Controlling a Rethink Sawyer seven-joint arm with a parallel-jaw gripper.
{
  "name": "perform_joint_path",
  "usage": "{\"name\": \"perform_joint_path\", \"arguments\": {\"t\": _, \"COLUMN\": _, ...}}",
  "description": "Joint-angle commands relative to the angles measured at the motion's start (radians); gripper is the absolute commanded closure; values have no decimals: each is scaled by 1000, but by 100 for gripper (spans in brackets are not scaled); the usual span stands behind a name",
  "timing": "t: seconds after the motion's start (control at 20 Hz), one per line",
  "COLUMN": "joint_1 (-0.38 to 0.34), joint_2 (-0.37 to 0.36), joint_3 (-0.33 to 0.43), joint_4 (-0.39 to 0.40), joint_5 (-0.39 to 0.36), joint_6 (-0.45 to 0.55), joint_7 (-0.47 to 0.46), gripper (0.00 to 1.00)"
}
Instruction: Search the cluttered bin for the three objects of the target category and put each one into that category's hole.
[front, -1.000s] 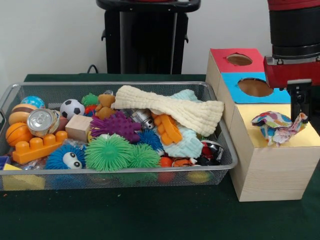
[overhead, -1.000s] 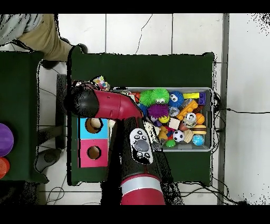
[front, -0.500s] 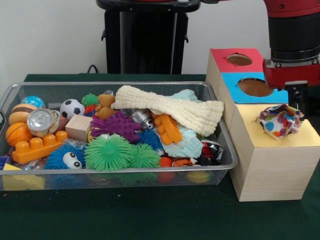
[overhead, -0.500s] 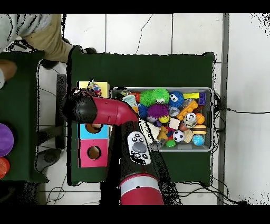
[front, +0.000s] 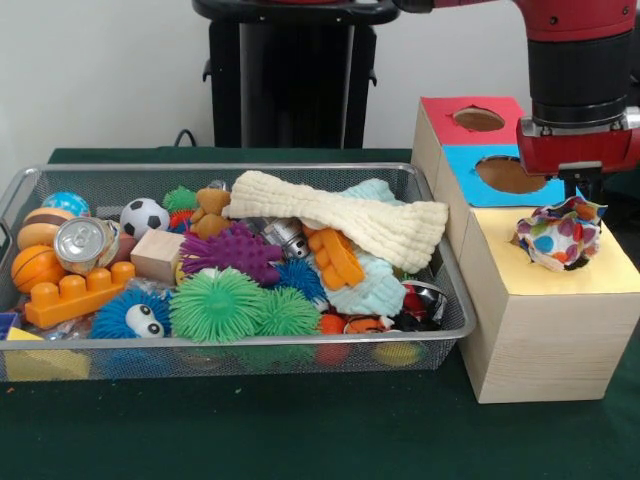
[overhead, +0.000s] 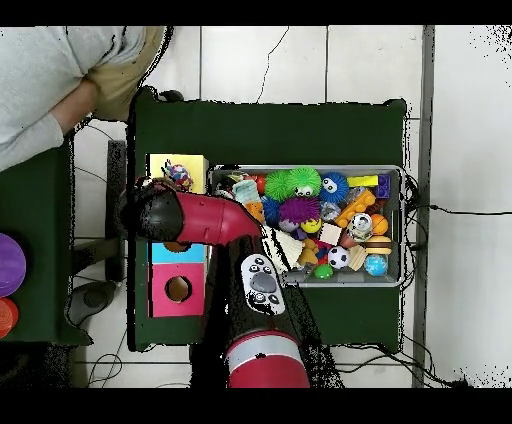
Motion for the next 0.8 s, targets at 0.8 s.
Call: {"name": "perform_joint_path", "arguments": {"t": 0.8, "joint_1": -1, "joint_2": 105, "joint_3": 76, "joint_4": 146, "joint_5": 7, "joint_6": -275, "joint_7": 220, "gripper": 100}}
